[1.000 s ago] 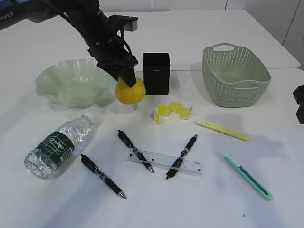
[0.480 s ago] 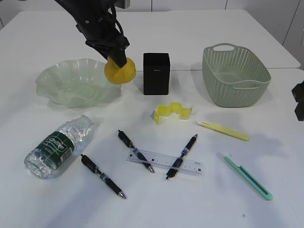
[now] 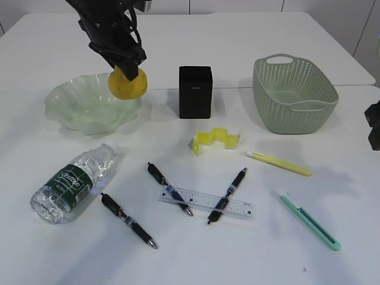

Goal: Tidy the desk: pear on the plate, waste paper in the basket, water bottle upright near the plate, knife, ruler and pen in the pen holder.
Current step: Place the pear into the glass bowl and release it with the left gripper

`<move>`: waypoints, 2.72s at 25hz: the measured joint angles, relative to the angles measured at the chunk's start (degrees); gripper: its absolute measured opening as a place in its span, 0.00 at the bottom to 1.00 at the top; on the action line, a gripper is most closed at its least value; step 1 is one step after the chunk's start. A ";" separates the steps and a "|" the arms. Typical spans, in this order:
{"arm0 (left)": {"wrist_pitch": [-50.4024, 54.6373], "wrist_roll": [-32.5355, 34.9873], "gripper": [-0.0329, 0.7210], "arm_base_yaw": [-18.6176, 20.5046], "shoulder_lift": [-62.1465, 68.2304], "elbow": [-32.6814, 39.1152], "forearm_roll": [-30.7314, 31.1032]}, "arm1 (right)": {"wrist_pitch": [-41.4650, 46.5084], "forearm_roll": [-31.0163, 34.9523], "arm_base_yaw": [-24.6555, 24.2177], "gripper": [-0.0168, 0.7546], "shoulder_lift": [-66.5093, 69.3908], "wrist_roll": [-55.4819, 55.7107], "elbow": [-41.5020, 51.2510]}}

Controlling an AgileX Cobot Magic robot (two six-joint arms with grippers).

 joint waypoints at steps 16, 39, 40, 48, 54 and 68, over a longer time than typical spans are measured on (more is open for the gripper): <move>0.00 -2.03 0.44 8.59 -0.12 0.00 2.32 | -0.03 -0.45 0.00 0.61 0.00 0.00 0.00; -3.22 -2.43 0.44 12.51 5.12 0.00 -4.80 | -0.13 -0.54 0.00 0.60 0.00 0.00 0.00; -3.22 -2.43 0.44 12.51 5.47 0.00 -4.80 | -0.13 -0.54 0.00 0.60 0.00 0.00 0.00; -3.62 -2.43 0.44 12.51 7.88 0.00 -4.80 | -0.13 -0.54 0.00 0.60 0.00 0.00 0.00; -4.29 -2.43 0.44 13.22 8.49 0.00 -4.90 | -0.13 -0.54 0.00 0.60 0.00 0.00 0.00; -4.70 -2.43 0.44 13.56 8.74 0.00 -5.04 | -0.13 -0.54 0.00 0.60 0.00 0.00 0.00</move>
